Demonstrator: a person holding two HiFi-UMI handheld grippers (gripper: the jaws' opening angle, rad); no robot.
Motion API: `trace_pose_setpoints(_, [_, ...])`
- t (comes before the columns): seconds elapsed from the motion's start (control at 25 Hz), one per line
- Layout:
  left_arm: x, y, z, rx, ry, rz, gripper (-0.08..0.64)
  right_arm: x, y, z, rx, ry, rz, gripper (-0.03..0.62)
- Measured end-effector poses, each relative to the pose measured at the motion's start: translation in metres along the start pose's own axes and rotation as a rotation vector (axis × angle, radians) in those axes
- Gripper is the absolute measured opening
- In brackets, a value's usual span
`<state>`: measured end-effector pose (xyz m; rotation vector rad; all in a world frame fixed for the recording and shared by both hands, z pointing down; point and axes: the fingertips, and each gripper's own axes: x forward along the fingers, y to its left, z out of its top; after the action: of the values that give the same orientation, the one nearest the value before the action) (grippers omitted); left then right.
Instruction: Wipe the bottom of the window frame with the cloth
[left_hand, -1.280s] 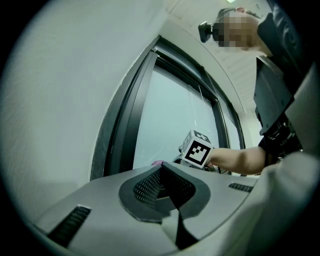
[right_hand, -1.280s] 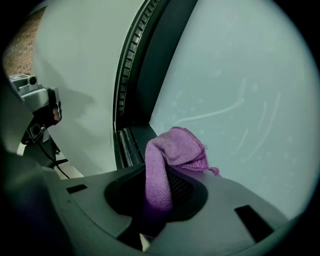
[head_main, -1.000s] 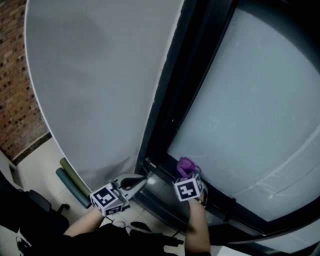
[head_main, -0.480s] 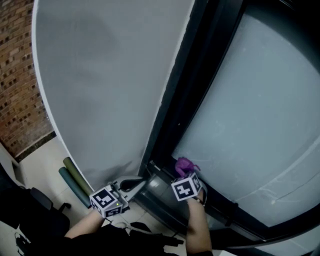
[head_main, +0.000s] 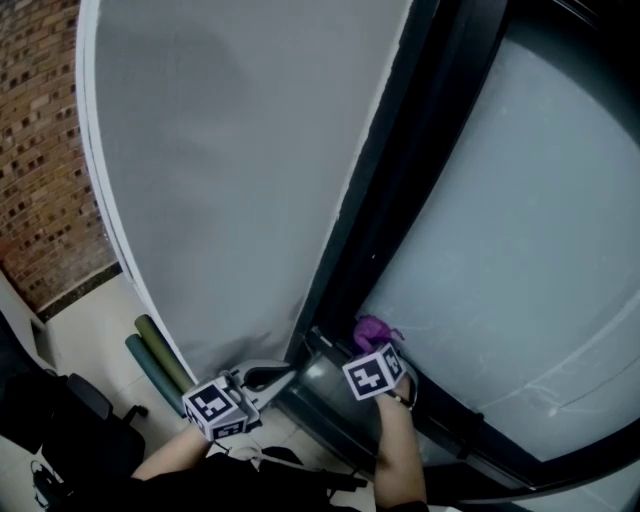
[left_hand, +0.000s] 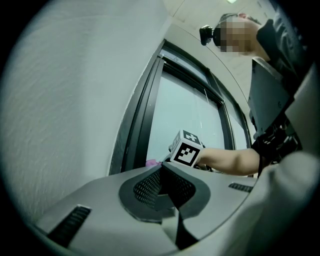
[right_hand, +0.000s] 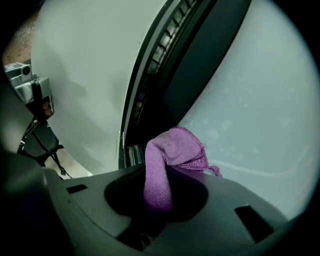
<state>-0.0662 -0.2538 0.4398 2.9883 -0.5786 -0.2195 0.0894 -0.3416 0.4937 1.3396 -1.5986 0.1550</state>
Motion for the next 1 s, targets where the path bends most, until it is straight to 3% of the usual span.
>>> trace_pose_setpoints(0.28, [-0.006,0.004,-0.004,-0.005,0.013,0.034,0.005,0.002,0.000,0.003,-0.018,-0.004,-0.005,0.083])
trace_pose_setpoints(0.56, [-0.014,0.013,-0.001,0.022,-0.015,0.063,0.005,0.018,0.015,0.017,0.016,-0.078,0.060,0.083])
trace_pose_setpoints(0.76, [-0.018,0.014,-0.002,0.021,-0.003,0.069,0.005,0.014,0.014,0.023,0.023,-0.101,0.048,0.083])
trace_pose_setpoints(1.0, [-0.008,0.005,0.005,0.019,0.006,0.036,0.005,0.003,0.037,0.027,0.085,-0.174,0.209,0.086])
